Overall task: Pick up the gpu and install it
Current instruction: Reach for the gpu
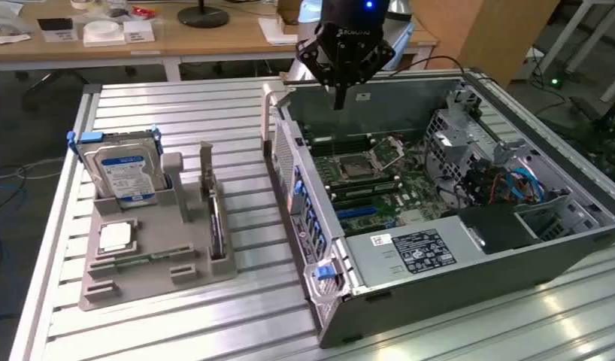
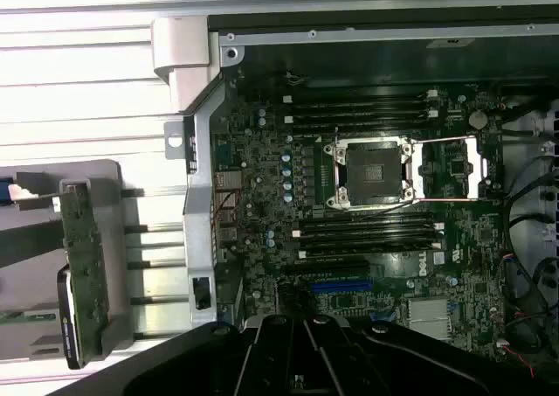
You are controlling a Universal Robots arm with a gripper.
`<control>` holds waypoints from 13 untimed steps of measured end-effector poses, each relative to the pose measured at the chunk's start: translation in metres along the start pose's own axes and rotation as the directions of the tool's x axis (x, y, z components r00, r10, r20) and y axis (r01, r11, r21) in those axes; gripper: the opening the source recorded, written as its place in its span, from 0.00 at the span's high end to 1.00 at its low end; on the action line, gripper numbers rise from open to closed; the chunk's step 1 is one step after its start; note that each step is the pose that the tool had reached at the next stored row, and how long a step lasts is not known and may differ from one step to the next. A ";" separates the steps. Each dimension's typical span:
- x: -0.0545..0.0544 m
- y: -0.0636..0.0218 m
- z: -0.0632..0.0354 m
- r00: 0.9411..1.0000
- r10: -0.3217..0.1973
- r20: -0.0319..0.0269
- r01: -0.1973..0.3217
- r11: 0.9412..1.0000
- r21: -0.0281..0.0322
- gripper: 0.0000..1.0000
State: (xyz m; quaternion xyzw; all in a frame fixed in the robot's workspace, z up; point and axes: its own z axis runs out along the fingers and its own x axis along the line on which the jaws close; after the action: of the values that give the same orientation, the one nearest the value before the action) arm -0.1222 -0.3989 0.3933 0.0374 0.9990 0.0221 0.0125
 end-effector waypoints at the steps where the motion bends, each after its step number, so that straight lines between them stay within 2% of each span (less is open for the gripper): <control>1: 0.000 0.0000 0.0000 1.000 0.000 0.000 0.000 1.000 0.000 0.89; 13: 0.014 -0.0011 -0.0004 1.000 0.000 0.000 0.000 1.000 0.000 0.89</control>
State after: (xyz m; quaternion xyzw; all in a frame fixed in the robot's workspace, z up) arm -0.1365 -0.3989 0.3933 0.0374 0.9990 0.0221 0.0125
